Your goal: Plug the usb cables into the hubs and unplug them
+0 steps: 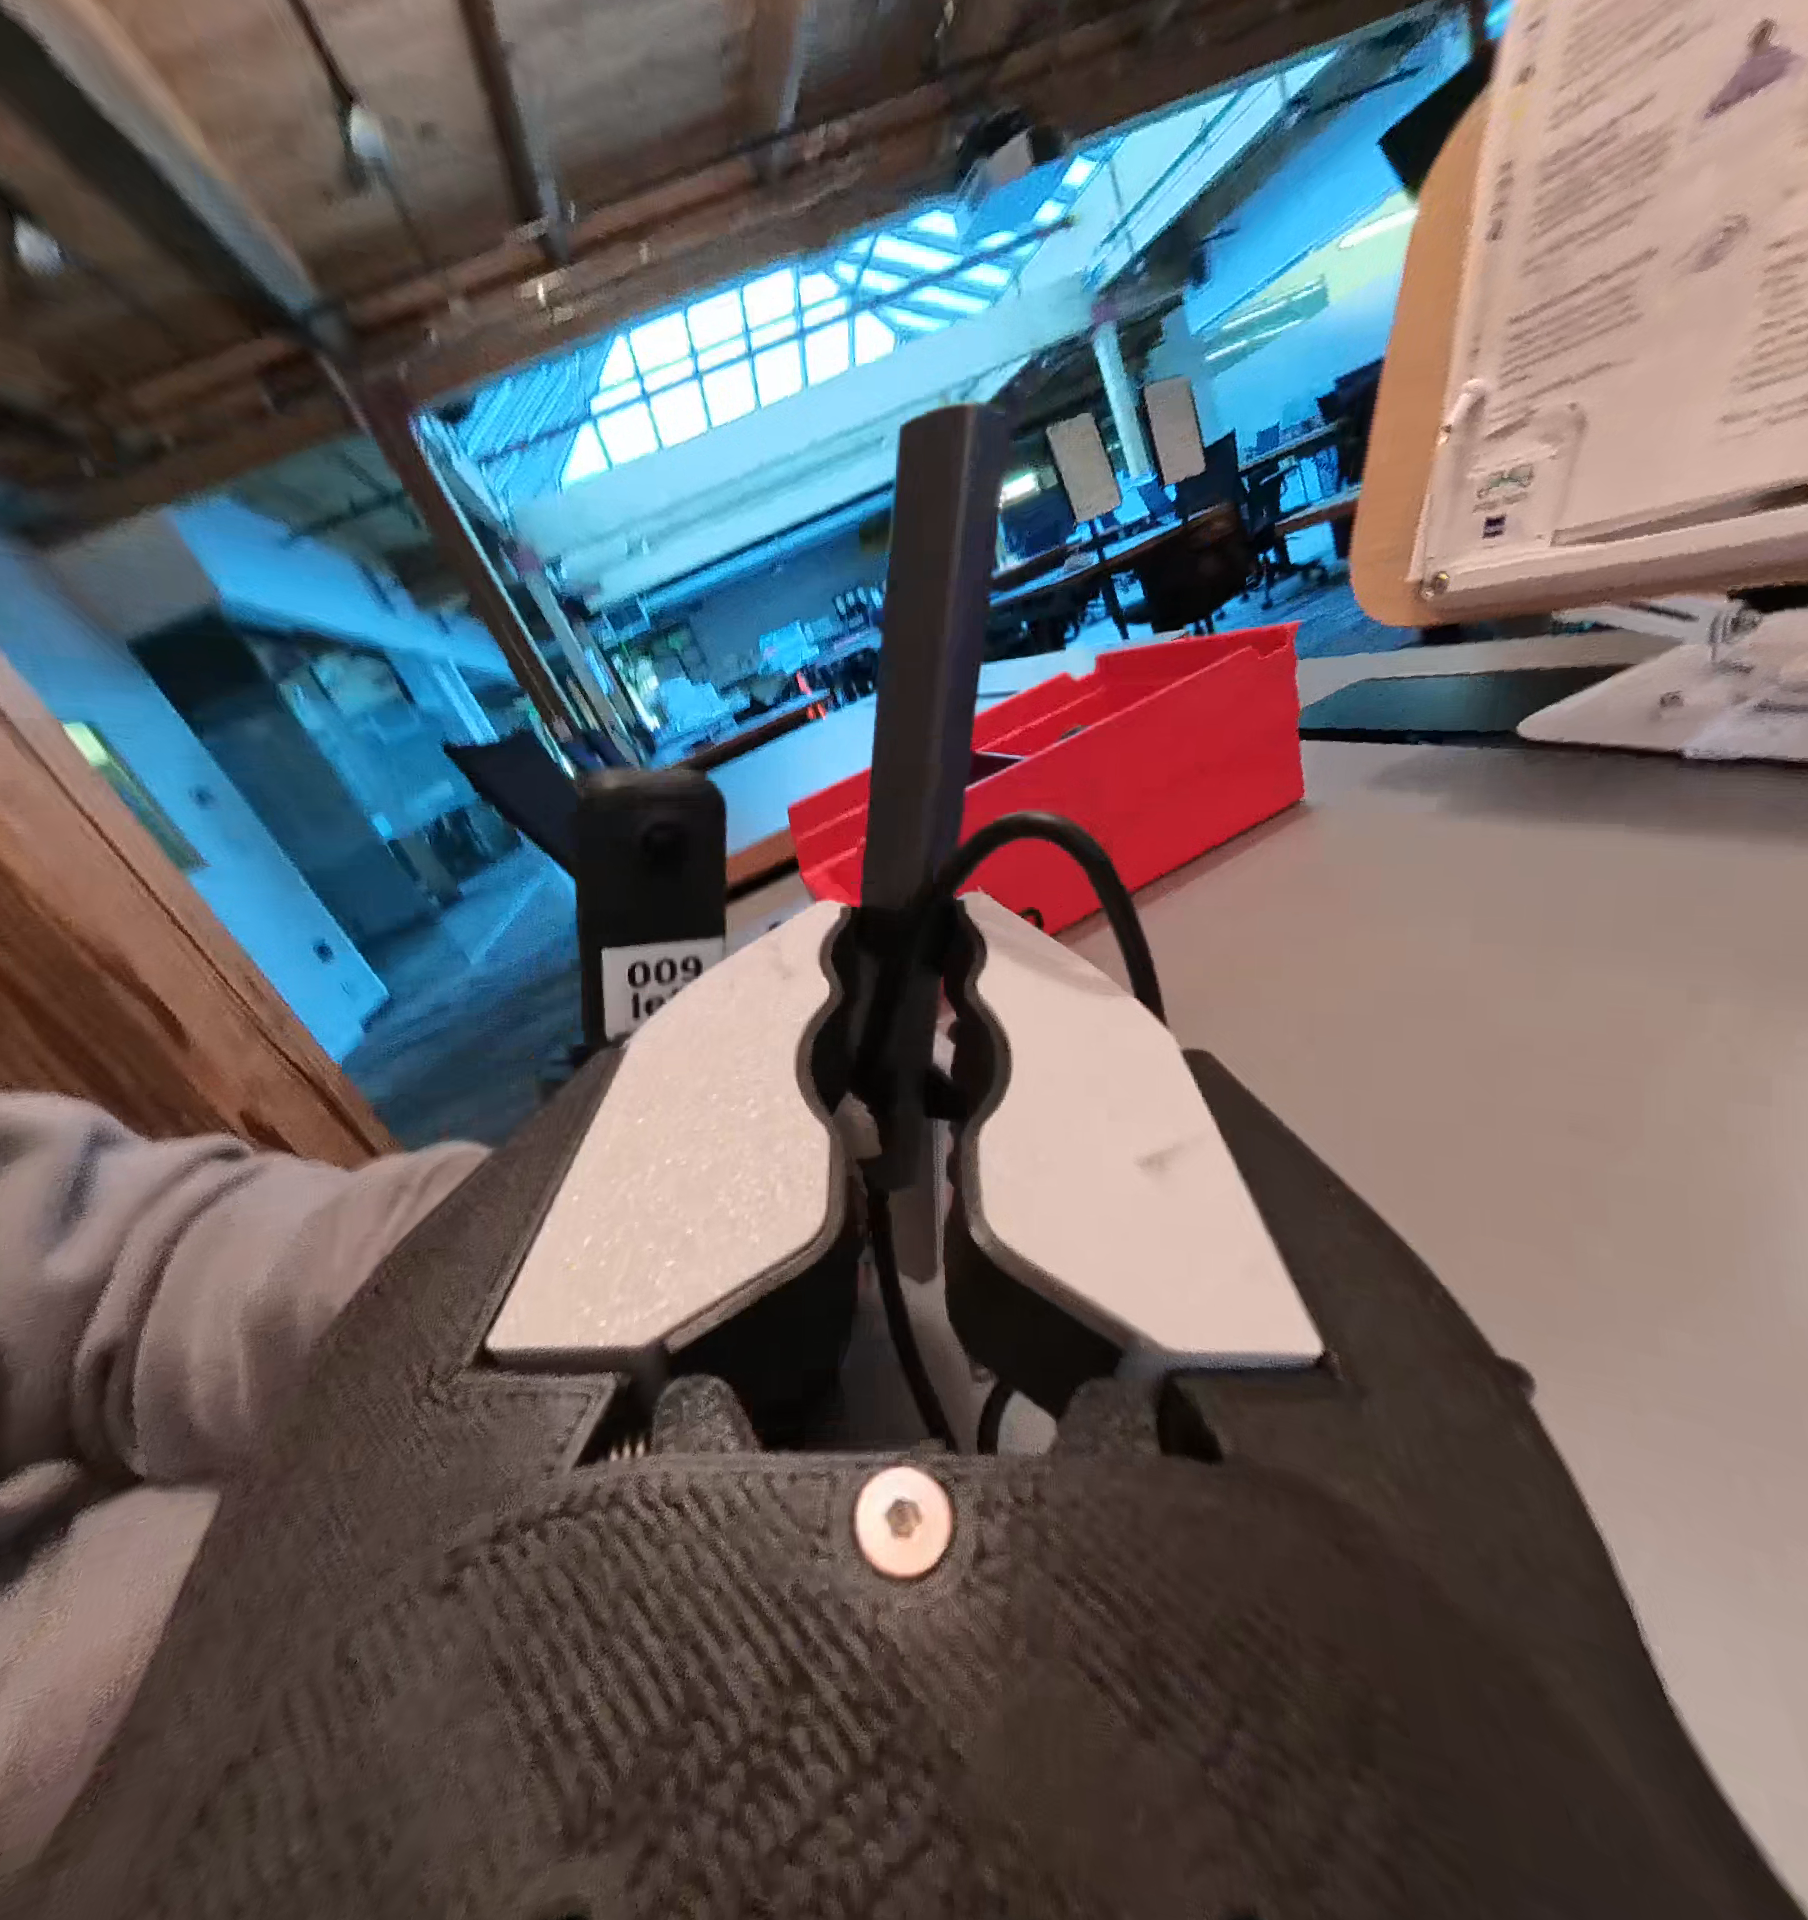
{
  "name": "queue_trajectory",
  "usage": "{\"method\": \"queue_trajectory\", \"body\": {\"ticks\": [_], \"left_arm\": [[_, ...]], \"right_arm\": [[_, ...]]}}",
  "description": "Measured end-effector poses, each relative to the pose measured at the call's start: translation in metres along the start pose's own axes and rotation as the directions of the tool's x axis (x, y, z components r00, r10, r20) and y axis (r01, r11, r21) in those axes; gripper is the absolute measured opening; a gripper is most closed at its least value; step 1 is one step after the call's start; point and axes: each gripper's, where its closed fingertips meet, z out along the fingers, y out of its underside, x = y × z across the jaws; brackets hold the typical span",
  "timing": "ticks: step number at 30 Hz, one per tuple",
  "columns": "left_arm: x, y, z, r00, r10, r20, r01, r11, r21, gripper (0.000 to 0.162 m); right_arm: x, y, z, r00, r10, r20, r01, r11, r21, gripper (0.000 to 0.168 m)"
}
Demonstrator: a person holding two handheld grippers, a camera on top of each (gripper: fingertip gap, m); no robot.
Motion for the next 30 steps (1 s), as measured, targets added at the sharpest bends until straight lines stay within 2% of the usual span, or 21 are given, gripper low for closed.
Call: {"method": "queue_trajectory", "body": {"ticks": [2, 4, 5, 8, 11, 13, 16, 17, 19, 21, 22, 24, 26, 27, 28, 30], "left_arm": [[0.002, -0.007, -0.004, 0.996, 0.093, -0.013, -0.094, 0.996, -0.010, 0.022], [-0.001, -0.019, -0.012, 0.977, 0.212, 0.002, -0.212, 0.976, -0.051, 0.052], [-0.002, -0.024, -0.016, 0.962, 0.272, 0.006, -0.270, 0.958, -0.095, 0.060], [-0.001, -0.048, -0.024, 0.888, 0.460, 0.006, -0.448, 0.867, -0.219, 0.067], [0.001, -0.088, -0.028, 0.756, 0.650, 0.073, -0.603, 0.736, -0.307, 0.073], [0.015, -0.097, -0.022, 0.721, 0.693, 0.022, -0.644, 0.681, -0.348, 0.064], [0.031, -0.069, -0.011, 0.736, 0.657, -0.162, -0.639, 0.597, -0.485, 0.061], [0.030, -0.062, -0.008, 0.725, 0.663, -0.187, -0.648, 0.563, -0.513, 0.052], [0.027, -0.050, -0.007, 0.703, 0.670, -0.236, -0.666, 0.506, -0.549, 0.019], [0.024, -0.044, -0.007, 0.777, 0.594, -0.207, -0.583, 0.554, -0.595, 0.015], [0.020, -0.045, -0.006, 0.819, 0.552, -0.156, -0.521, 0.603, -0.604, 0.015], [0.004, -0.057, -0.002, 0.908, 0.418, -0.002, -0.352, 0.761, -0.545, 0.010], [-0.022, -0.071, -0.005, 0.978, 0.134, 0.162, -0.057, 0.912, -0.407, 0.009], [-0.036, -0.079, -0.008, 0.977, -0.057, 0.203, 0.117, 0.948, -0.296, 0.010], [-0.048, -0.086, -0.012, 0.945, -0.254, 0.205, 0.291, 0.940, -0.179, 0.010], [-0.074, -0.094, -0.024, 0.814, -0.560, 0.156, 0.560, 0.827, 0.042, 0.009]], "right_arm": [[-0.004, -0.003, -0.003, 0.998, -0.063, -0.004, 0.063, 0.998, -0.027, 0.013], [-0.006, -0.004, -0.010, 0.994, -0.113, 0.009, 0.113, 0.991, -0.071, 0.011], [-0.005, -0.002, -0.014, 0.990, -0.144, 0.000, 0.143, 0.984, -0.110, 0.010], [0.000, 0.005, -0.021, 0.958, -0.282, -0.049, 0.262, 0.933, -0.245, 0.010], [0.012, 0.014, -0.020, 0.897, -0.422, -0.129, 0.350, 0.858, -0.375, 0.010], [0.006, 0.022, -0.012, 0.896, -0.436, -0.085, 0.369, 0.837, -0.405, 0.010], [-0.004, 0.033, -0.001, 0.906, -0.423, -0.028, 0.375, 0.831, -0.411, 0.010], [-0.008, 0.037, 0.002, 0.905, -0.426, -0.002, 0.385, 0.821, -0.422, 0.010], [-0.008, 0.041, 0.005, 0.890, -0.456, -0.004, 0.406, 0.797, -0.447, 0.010], [-0.002, 0.045, 0.002, 0.877, -0.480, -0.017, 0.415, 0.775, -0.477, 0.011], [0.001, 0.044, 0.001, 0.875, -0.484, -0.033, 0.413, 0.779, -0.472, 0.012], [0.008, 0.037, 0.000, 0.869, -0.487, -0.088, 0.406, 0.804, -0.435, 0.018], [0.016, 0.027, 0.000, 0.844, -0.507, -0.174, 0.415, 0.824, -0.385, 0.039], [0.016, 0.024, 0.002, 0.830, -0.527, -0.185, 0.438, 0.820, -0.369, 0.047], [0.016, 0.020, 0.003, 0.804, -0.560, -0.202, 0.470, 0.806, -0.360, 0.054], [0.020, 0.008, 0.003, 0.711, -0.648, -0.273, 0.557, 0.756, -0.343, 0.061]]}}
